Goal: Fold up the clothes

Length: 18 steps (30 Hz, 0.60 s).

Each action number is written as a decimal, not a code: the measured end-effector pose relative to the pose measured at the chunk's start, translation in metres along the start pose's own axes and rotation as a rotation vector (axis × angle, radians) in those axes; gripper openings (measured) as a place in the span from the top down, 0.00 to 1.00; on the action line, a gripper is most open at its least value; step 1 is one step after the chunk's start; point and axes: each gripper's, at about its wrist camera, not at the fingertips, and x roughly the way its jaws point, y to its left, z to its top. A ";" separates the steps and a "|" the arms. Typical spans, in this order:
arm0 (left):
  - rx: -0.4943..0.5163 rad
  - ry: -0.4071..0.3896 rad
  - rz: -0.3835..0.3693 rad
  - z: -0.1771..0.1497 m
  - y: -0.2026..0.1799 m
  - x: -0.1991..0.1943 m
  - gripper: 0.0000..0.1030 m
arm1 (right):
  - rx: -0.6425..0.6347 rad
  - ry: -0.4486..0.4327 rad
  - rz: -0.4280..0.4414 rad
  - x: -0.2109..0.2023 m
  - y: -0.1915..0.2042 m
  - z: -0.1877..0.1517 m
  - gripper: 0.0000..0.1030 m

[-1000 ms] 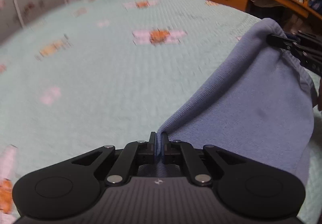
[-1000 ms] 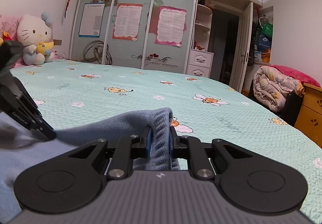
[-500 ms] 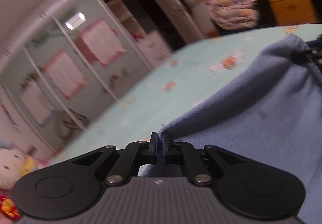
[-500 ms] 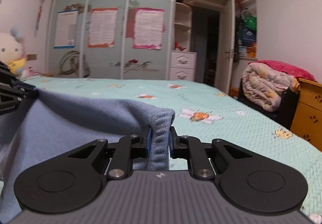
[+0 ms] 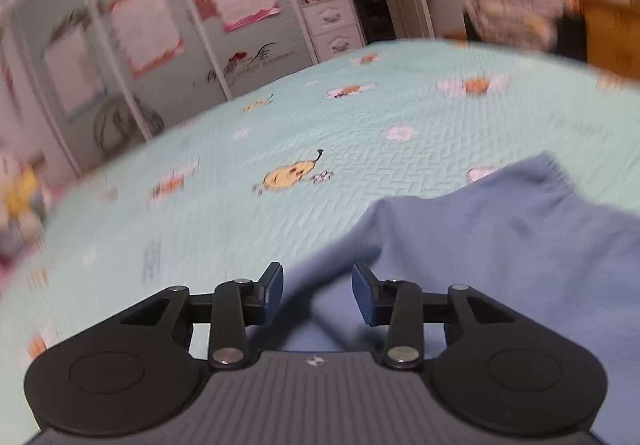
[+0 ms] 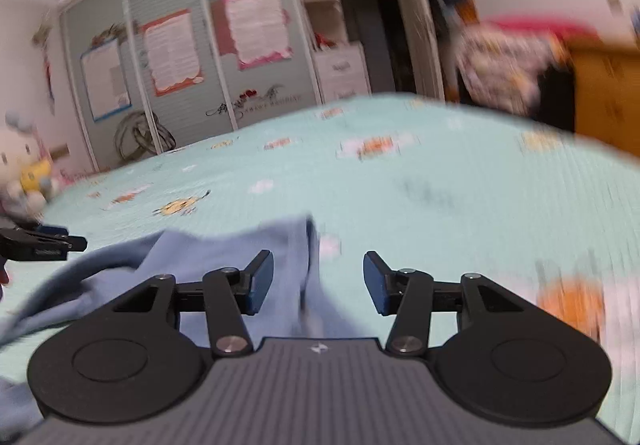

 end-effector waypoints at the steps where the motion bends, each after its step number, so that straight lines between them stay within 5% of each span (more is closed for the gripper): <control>1: -0.024 -0.008 -0.011 -0.010 0.008 -0.019 0.58 | 0.040 0.023 0.025 -0.012 -0.004 -0.011 0.51; 8: -0.055 0.014 0.066 -0.112 0.037 -0.145 0.33 | 0.098 0.266 0.288 -0.043 0.041 -0.088 0.50; 18: 0.121 0.126 0.183 -0.226 0.036 -0.189 0.31 | 0.069 0.274 0.406 -0.011 0.130 -0.128 0.36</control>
